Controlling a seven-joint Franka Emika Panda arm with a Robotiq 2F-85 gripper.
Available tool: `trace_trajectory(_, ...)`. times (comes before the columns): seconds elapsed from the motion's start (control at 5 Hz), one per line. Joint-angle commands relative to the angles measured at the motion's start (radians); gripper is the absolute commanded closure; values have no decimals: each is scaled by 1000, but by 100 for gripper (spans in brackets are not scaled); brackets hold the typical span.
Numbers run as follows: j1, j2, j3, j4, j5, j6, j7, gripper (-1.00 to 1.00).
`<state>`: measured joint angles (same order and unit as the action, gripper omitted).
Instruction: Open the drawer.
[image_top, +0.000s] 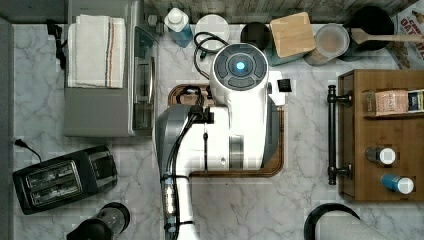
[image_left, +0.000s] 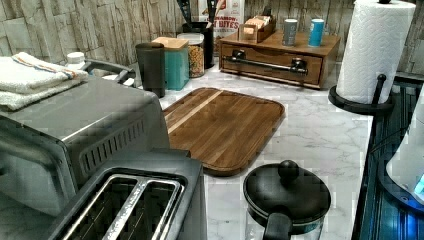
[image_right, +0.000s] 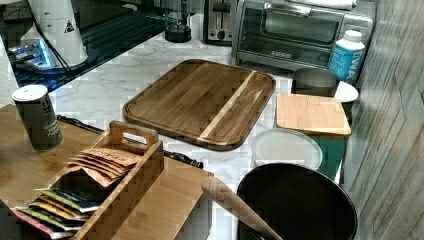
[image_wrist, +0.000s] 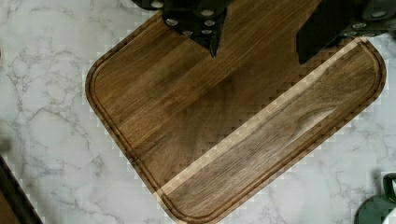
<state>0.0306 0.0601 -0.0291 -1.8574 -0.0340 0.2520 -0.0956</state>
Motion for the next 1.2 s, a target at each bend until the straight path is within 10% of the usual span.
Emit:
trace_trajectory(0.2, 0, 0, 0, -1, -6, 0, 0, -100)
trace_trajectory(1.2, -149, 2, -158, -103, -86, 220, -706, -100)
